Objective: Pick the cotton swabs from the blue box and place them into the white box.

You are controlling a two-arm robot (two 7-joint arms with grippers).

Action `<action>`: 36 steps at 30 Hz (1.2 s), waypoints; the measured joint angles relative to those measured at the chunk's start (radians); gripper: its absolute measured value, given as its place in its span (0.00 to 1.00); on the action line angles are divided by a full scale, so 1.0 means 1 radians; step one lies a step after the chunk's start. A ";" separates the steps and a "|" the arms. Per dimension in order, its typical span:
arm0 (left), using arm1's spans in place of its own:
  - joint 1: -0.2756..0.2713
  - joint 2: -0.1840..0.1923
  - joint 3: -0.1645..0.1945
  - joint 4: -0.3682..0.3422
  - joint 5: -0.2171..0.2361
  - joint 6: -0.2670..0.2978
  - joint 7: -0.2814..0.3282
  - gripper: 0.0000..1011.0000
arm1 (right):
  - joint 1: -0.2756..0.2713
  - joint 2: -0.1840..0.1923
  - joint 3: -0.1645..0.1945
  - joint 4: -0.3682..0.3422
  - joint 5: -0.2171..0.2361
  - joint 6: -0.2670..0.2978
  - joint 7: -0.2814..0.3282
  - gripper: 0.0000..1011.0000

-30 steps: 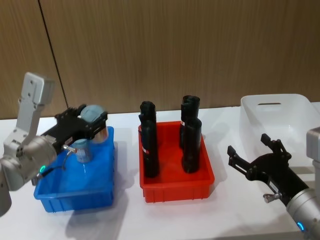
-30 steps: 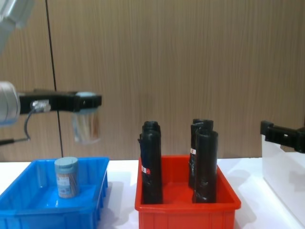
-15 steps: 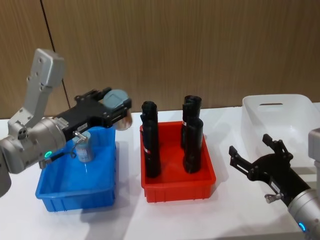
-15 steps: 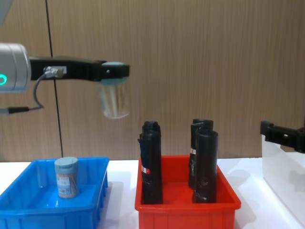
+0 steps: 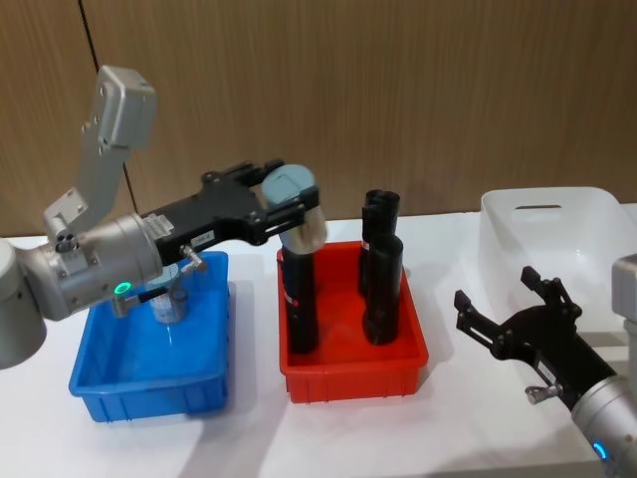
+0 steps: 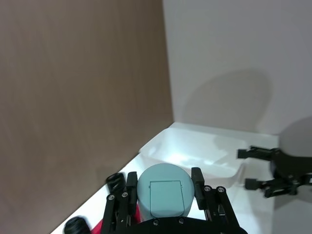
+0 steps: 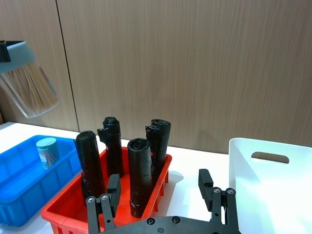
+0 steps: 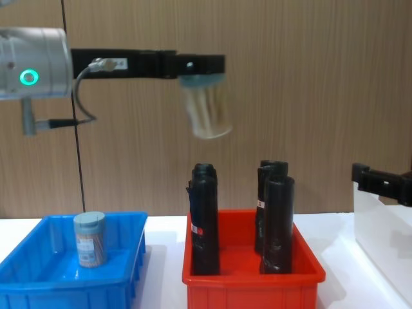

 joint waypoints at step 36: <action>-0.142 -0.119 0.070 0.181 -0.116 0.002 -0.218 0.66 | 0.014 0.019 0.007 -0.040 -0.036 0.052 0.060 0.99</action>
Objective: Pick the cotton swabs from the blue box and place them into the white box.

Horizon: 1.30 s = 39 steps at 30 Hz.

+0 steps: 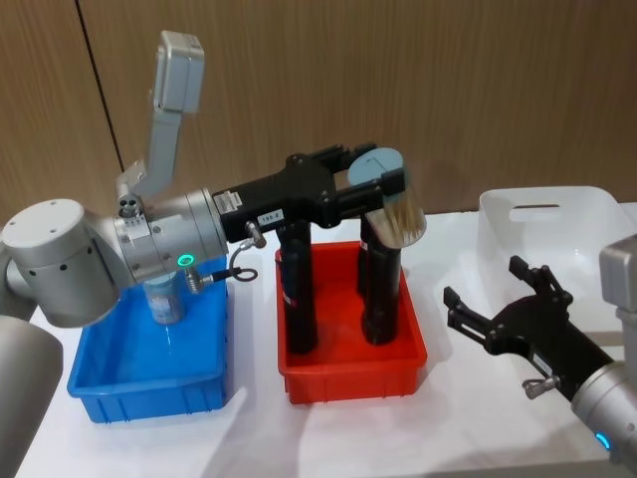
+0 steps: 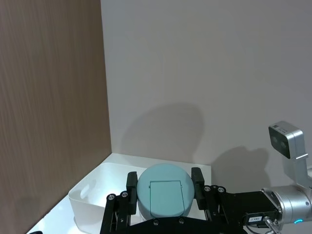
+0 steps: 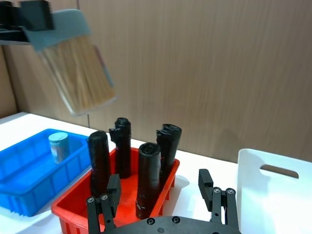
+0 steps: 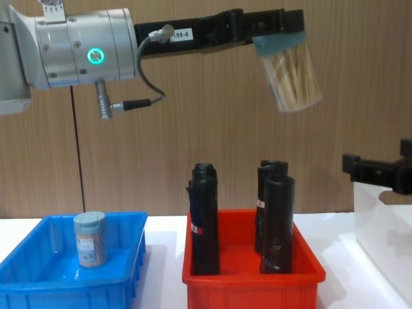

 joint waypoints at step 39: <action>-0.010 -0.009 0.005 0.014 -0.007 0.000 -0.014 0.66 | 0.137 0.004 -0.018 -0.097 -0.141 0.178 0.219 0.99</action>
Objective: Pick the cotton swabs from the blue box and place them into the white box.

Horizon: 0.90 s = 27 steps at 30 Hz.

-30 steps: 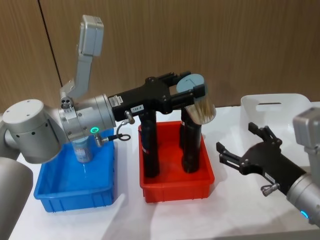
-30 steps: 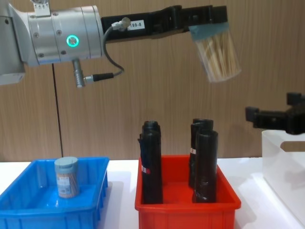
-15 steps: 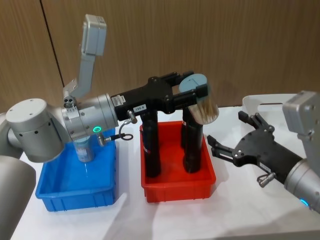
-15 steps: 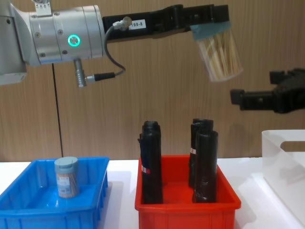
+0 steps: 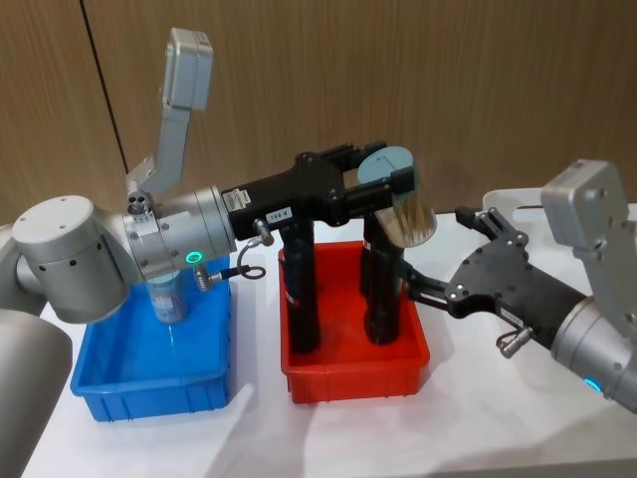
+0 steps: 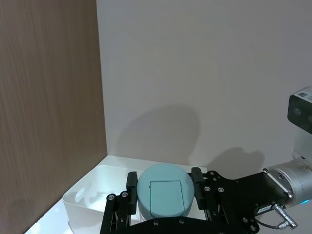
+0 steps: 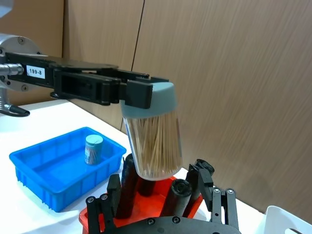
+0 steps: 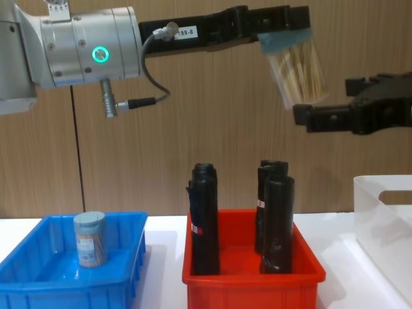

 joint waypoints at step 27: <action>0.000 0.000 0.000 0.000 0.000 0.000 0.000 0.66 | 0.077 -0.044 -0.019 0.041 -0.013 0.048 0.049 0.99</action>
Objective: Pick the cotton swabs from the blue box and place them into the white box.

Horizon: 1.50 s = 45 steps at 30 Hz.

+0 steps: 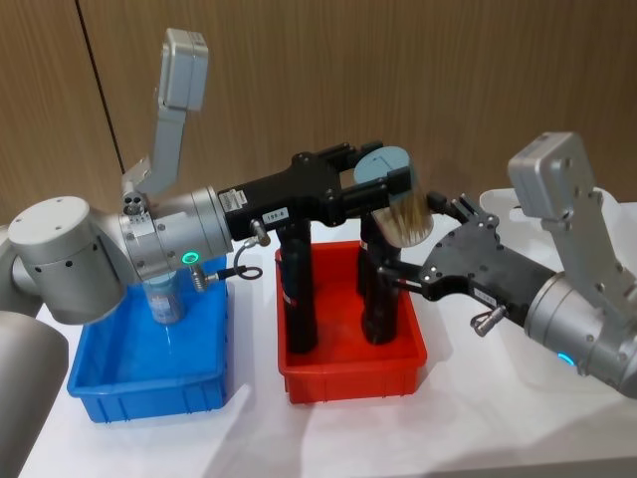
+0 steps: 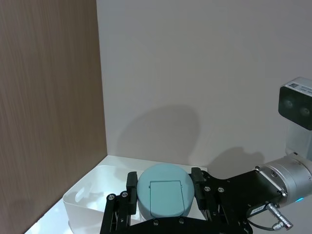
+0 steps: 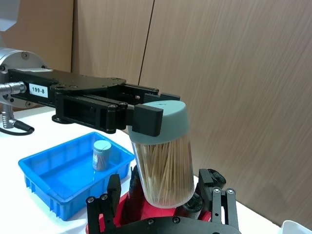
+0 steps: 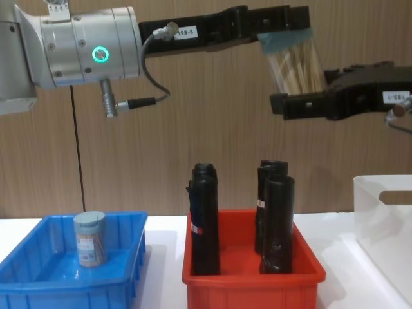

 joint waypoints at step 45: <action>0.000 0.000 0.000 0.000 0.000 0.000 0.000 0.99 | 0.030 -0.004 -0.007 0.007 0.010 0.017 -0.003 0.62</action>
